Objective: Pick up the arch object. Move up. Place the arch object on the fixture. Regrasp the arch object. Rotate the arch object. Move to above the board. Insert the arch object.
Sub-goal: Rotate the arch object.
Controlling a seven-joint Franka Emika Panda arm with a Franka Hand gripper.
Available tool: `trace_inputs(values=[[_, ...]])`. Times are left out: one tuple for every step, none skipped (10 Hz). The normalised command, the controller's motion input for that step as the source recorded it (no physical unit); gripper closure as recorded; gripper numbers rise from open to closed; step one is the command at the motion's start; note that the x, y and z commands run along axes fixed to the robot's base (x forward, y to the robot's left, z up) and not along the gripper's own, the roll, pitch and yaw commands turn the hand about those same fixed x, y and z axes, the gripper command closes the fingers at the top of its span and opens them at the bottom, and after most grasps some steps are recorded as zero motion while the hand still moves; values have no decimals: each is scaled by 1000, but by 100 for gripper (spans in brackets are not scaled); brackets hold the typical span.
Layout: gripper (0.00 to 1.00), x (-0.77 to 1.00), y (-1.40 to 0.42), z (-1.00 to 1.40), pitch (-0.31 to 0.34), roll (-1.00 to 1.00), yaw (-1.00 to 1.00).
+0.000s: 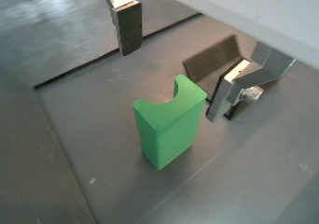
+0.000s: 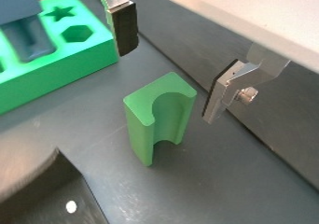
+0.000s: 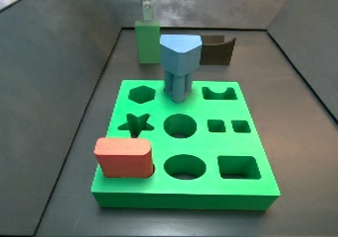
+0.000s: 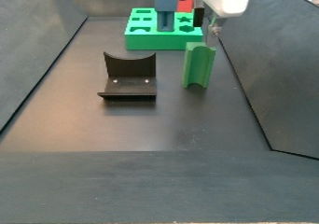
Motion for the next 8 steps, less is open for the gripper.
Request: trace_inputs(values=[[0, 37, -1, -30, 6, -2, 1000], [0, 37, -1, -30, 6, -2, 1000], [0, 37, -1, -30, 6, -2, 1000], [0, 37, -1, -30, 6, -2, 1000], [0, 37, -1, -29, 7, -2, 1000], [0, 37, -1, -29, 8, -2, 1000], [0, 37, -1, -29, 8, -2, 1000], [0, 38, -1, -29, 9, -2, 1000]])
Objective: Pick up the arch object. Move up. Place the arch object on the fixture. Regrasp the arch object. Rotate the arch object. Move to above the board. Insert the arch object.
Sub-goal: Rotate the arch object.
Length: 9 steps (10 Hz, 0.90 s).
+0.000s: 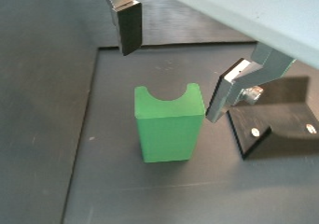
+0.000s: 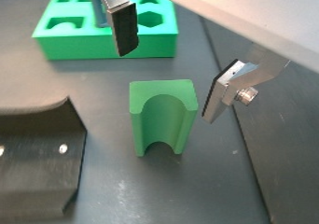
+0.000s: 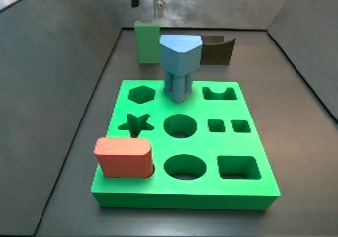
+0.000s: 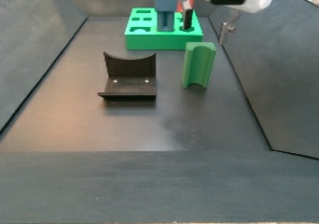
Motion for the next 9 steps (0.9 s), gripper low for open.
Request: trace_inputs(values=[[0, 38, -1, -29, 9, -3, 1000], [0, 38, -1, -28, 10, -3, 1000], [0, 38, -1, -28, 11, -3, 1000], [0, 38, -1, -28, 12, -3, 1000], [0, 38, -1, -28, 15, -4, 1000], [0, 38, -1, -28, 16, -4, 1000], [0, 38, -1, -27, 20, -5, 1000], [0, 38, -2, -27, 23, -6, 1000], [0, 38, -2, -27, 30, -7, 898]])
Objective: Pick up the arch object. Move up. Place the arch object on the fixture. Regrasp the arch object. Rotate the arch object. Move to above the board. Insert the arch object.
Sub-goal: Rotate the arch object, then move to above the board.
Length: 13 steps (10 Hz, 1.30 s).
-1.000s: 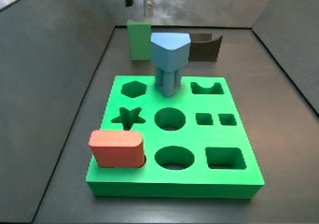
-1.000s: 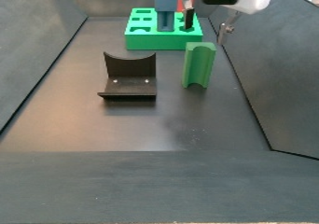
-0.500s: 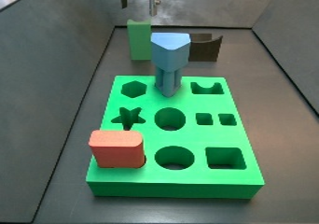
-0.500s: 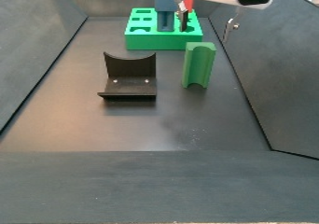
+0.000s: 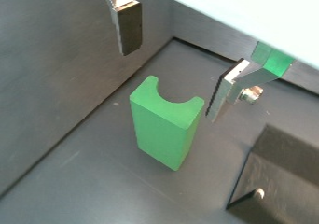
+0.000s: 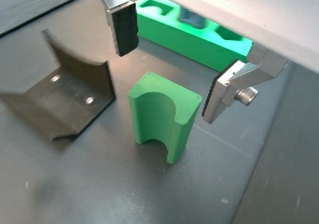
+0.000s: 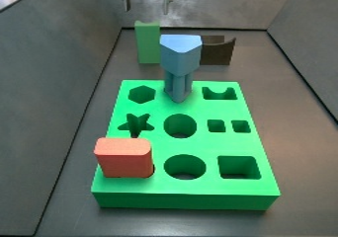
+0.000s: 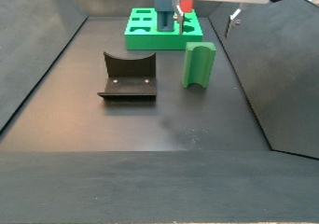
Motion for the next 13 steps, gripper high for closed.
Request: trace_inputs(values=[[0, 38, -2, -26, 30, -7, 723], [0, 39, -2, -26, 29, -7, 425], [0, 39, -2, -26, 29, -7, 276], [0, 0, 0, -1000, 29, -7, 142], [0, 17, 0, -1000, 8, -8, 87], [0, 29, -4, -1000, -13, -15, 66], [0, 33, -8, -963, -24, -23, 57], [0, 31, -10, -768, -30, -37, 52], [0, 33, -10, -622, -34, -48, 49], [0, 37, -9, -477, -36, -59, 48], [0, 40, -8, -295, -32, -73, 46], [100, 0, 0, 0, -30, -80, 40], [100, -181, -261, 1000, -164, 36, -136]])
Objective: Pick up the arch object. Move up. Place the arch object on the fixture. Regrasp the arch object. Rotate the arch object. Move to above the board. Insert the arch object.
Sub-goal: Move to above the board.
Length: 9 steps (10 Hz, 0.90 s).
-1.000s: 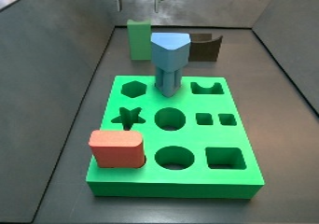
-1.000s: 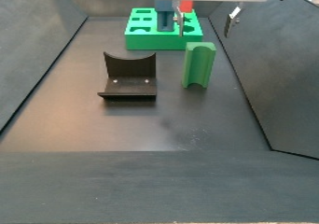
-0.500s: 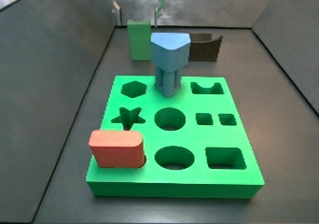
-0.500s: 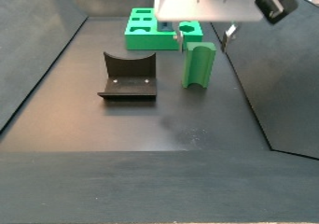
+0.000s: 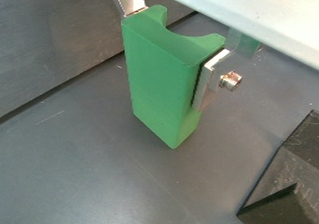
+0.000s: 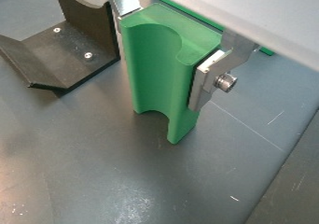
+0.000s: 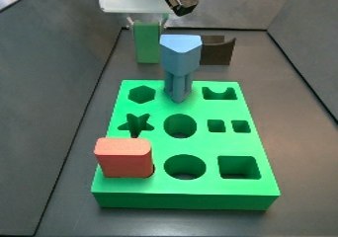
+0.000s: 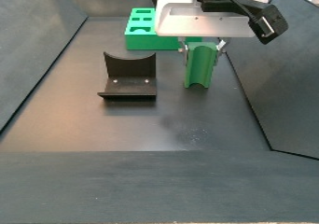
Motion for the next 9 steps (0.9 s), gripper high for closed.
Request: trace_inputs(values=[[100, -185, -259, 1000, -156, 38, -131], [100, -180, -235, 1000, -135, 54, -96], [100, -165, -215, 1000, -95, 71, -67], [100, -154, -202, 1000, -17, 92, -36], [100, -143, -189, 1000, 29, 108, -14], [100, -131, -172, 1000, 55, 131, 12], [100, -124, -164, 1000, 52, 148, 27], [100, -119, -153, 1000, 44, 163, 39], [100, -113, -140, 1000, 38, 181, 52]])
